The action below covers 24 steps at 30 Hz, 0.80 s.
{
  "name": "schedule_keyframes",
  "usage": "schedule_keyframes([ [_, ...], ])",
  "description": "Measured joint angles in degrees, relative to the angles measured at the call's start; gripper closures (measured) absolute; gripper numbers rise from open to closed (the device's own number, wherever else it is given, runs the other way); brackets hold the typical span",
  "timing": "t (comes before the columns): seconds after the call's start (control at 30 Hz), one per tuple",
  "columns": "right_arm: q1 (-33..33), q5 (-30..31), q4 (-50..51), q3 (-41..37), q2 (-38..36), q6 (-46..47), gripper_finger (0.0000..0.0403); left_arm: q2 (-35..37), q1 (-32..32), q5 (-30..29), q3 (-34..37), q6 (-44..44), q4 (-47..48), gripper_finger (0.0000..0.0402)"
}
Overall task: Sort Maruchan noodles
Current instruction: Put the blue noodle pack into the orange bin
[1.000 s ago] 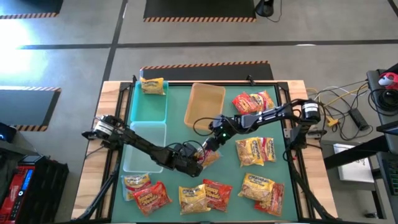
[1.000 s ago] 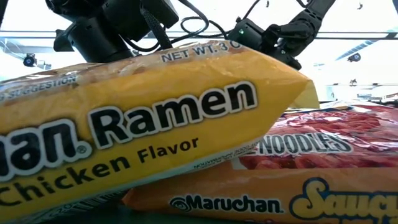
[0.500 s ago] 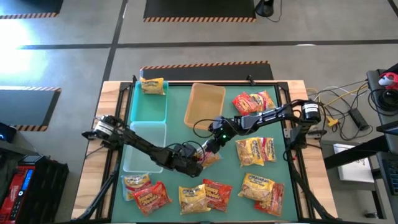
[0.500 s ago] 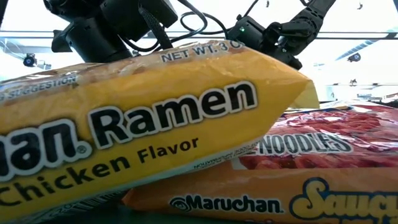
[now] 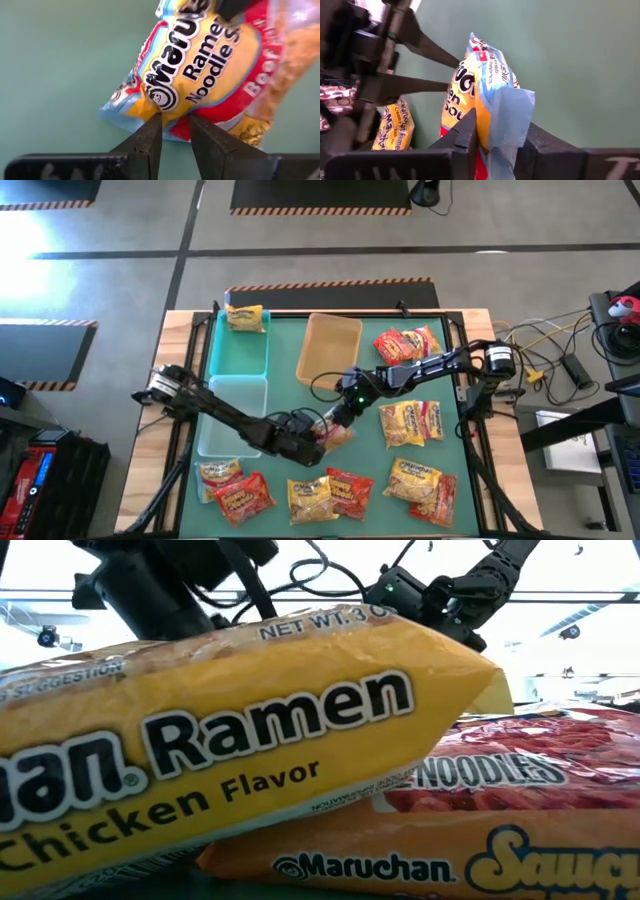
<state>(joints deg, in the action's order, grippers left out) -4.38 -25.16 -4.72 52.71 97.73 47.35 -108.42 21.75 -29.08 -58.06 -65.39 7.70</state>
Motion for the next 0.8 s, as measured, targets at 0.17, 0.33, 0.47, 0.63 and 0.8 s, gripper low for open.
schedule_keyframes([
  [0.17,0.0,-1.0,0.0,0.0,0.0,-0.5,0.0350,1.2,0.2,-0.3,-1.1,-0.7,2.0,0.0317],
  [0.33,-0.3,-2.8,-0.2,0.0,-0.2,-0.7,0.0367,1.3,0.3,-1.0,-3.0,-2.9,8.1,0.0317],
  [0.47,-0.7,-3.0,-0.3,0.0,-0.3,-1.0,0.0385,1.5,0.3,-1.6,-4.6,-3.6,12.8,0.0317],
  [0.63,-1.2,-3.4,-0.3,0.0,-0.4,-1.5,0.0393,2.3,0.5,-1.7,-5.0,-4.5,16.4,0.0317],
  [0.8,-1.5,-4.6,-0.2,0.0,-2.2,-1.4,0.0394,2.7,1.0,-1.7,-4.5,-6.0,17.2,0.0317],
])
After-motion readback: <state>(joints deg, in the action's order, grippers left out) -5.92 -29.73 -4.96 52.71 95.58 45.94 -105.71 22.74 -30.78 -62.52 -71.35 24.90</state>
